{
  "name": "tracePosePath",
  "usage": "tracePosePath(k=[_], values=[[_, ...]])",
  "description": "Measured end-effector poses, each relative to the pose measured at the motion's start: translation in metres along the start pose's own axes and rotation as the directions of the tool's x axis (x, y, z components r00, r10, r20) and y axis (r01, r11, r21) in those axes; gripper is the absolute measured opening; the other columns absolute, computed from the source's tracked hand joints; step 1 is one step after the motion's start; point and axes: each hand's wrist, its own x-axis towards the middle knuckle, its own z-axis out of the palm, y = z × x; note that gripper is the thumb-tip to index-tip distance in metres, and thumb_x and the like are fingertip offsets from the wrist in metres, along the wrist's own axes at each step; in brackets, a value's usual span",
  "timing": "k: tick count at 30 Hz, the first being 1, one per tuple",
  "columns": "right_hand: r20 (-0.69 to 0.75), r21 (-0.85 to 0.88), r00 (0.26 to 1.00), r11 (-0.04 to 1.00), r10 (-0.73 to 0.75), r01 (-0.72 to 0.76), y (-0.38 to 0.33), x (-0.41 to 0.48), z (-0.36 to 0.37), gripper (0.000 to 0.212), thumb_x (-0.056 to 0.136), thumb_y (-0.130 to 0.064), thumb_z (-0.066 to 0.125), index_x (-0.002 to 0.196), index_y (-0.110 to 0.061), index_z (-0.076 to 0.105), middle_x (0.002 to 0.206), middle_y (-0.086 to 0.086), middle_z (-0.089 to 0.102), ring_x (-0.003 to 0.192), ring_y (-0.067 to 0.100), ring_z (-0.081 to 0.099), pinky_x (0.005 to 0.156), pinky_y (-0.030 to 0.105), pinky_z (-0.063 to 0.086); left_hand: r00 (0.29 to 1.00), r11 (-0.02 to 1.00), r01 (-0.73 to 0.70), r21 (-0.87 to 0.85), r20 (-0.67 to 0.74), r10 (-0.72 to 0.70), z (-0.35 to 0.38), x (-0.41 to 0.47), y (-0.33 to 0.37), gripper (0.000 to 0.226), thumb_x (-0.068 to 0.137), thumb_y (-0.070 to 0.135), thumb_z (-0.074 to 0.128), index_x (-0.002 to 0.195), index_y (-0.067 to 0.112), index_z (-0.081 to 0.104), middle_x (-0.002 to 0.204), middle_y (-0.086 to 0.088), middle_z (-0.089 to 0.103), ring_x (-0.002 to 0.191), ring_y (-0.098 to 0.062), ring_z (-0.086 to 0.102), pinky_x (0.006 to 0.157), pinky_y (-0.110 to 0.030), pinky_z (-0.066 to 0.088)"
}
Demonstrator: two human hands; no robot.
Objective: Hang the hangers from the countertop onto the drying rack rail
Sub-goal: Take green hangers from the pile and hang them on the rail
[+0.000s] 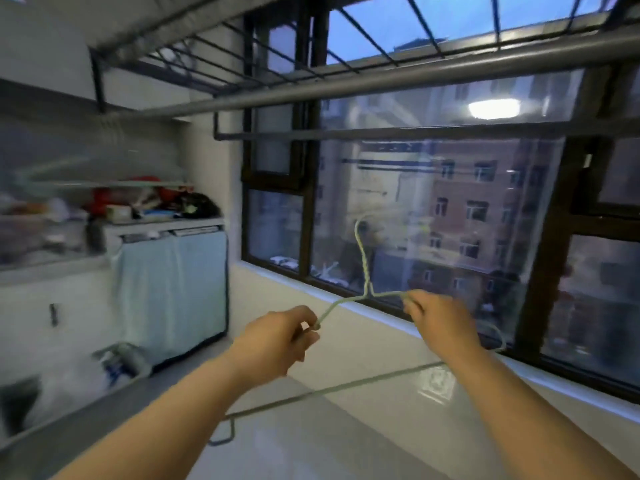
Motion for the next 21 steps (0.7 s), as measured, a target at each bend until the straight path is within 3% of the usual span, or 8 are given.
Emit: tracePosePath(k=[3, 7, 12, 16, 21], values=[[0.032, 0.076, 0.991, 0.989, -0.127, 0.125, -0.065, 0.056, 0.034, 0.029, 0.098, -0.027, 0.038, 0.114, -0.016, 0.06, 0.112, 0.01, 0.067, 0.105, 0.031, 0.059, 0.076, 0.035, 0.044, 0.973, 0.987, 0.158, 0.037, -0.175, -0.149, -0.033, 0.017, -0.054, 0.016, 0.094, 0.026, 0.044, 0.106, 0.023, 0.055, 0.064, 0.012, 0.054, 0.054, -0.005, 0.047, 0.065, -0.026, 0.046], [0.021, 0.149, 0.959, 0.95, -0.281, 0.275, -0.141, 0.126, 0.06, 0.029, 0.098, -0.025, 0.04, 0.111, -0.012, 0.062, 0.111, 0.015, 0.065, 0.104, 0.033, 0.058, 0.071, 0.035, 0.04, 0.91, 0.951, 0.281, 0.129, -0.351, -0.221, -0.088, 0.045, -0.12, 0.023, 0.096, 0.028, 0.041, 0.11, 0.021, 0.057, 0.064, 0.018, 0.049, 0.057, -0.002, 0.046, 0.054, -0.015, 0.035], [0.017, 0.294, 0.91, 0.872, -0.415, 0.392, -0.213, 0.206, 0.09, 0.025, 0.097, -0.021, 0.041, 0.108, -0.012, 0.061, 0.107, 0.013, 0.066, 0.096, 0.031, 0.06, 0.066, 0.028, 0.035, 0.802, 0.886, 0.447, 0.124, -0.495, -0.336, -0.151, 0.071, -0.18, 0.024, 0.096, 0.027, 0.041, 0.111, 0.021, 0.059, 0.066, 0.017, 0.05, 0.056, 0.001, 0.044, 0.053, -0.017, 0.036], [-0.041, 0.311, 0.861, 0.812, -0.507, 0.493, -0.272, 0.253, 0.104, 0.026, 0.097, -0.021, 0.042, 0.116, -0.014, 0.059, 0.115, 0.011, 0.064, 0.105, 0.029, 0.059, 0.083, 0.038, 0.048, 0.711, 0.842, 0.534, 0.078, -0.58, -0.397, -0.185, 0.082, -0.22, 0.025, 0.096, 0.024, 0.042, 0.11, 0.018, 0.062, 0.068, 0.01, 0.053, 0.059, -0.006, 0.047, 0.057, -0.02, 0.038], [-0.116, 0.251, 0.799, 0.761, -0.59, 0.599, -0.333, 0.296, 0.117, 0.033, 0.097, -0.018, 0.04, 0.126, -0.011, 0.053, 0.126, 0.009, 0.057, 0.115, 0.026, 0.051, 0.093, 0.041, 0.045, 0.647, 0.82, 0.571, 0.037, -0.635, -0.422, -0.228, 0.099, -0.273, 0.018, 0.094, 0.02, 0.044, 0.092, 0.019, 0.062, 0.063, 0.008, 0.053, 0.049, -0.011, 0.05, 0.06, -0.029, 0.047]])
